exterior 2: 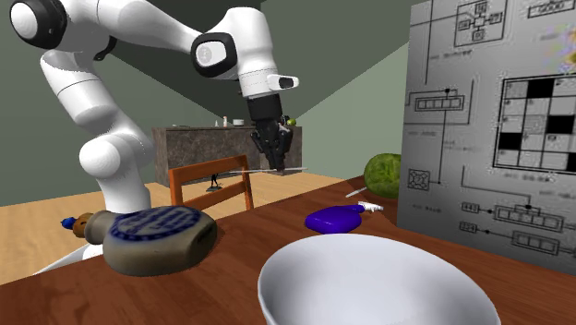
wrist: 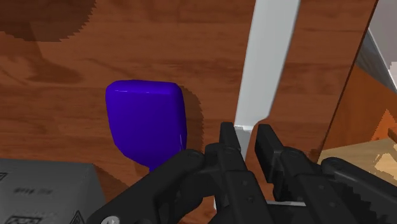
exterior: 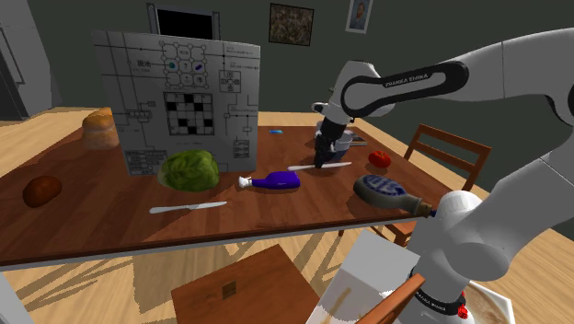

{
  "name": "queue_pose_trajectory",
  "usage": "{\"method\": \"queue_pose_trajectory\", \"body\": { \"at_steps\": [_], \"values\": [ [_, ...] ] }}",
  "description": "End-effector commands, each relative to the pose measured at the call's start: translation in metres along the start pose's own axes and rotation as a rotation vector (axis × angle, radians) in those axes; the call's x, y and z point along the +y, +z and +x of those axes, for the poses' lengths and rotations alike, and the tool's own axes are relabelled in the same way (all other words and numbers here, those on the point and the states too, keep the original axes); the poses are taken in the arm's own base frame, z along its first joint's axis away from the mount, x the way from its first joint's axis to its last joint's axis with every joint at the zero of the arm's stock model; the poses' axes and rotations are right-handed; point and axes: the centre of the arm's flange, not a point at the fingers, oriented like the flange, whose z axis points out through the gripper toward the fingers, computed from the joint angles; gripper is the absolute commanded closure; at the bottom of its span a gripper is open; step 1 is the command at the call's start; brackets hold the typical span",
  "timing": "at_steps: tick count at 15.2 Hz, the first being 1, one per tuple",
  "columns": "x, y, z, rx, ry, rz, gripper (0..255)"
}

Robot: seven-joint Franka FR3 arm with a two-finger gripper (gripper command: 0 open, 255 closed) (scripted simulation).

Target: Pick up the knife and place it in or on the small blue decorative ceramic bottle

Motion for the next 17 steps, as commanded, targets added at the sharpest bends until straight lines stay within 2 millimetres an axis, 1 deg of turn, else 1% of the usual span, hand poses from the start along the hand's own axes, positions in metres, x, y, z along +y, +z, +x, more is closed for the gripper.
{"method": "queue_pose_trajectory", "body": {
  "at_steps": [1,14,15,17],
  "values": [
    [-0.001,-0.011,0.003,0.0,0.0,0.0,255],
    [0.003,-0.078,0.017,0.0,0.0,0.0,255],
    [0.003,-0.079,0.017,0.0,0.0,0.0,255],
    [-0.002,-0.085,-0.008,0.0,0.0,0.0,255]
  ]
}}
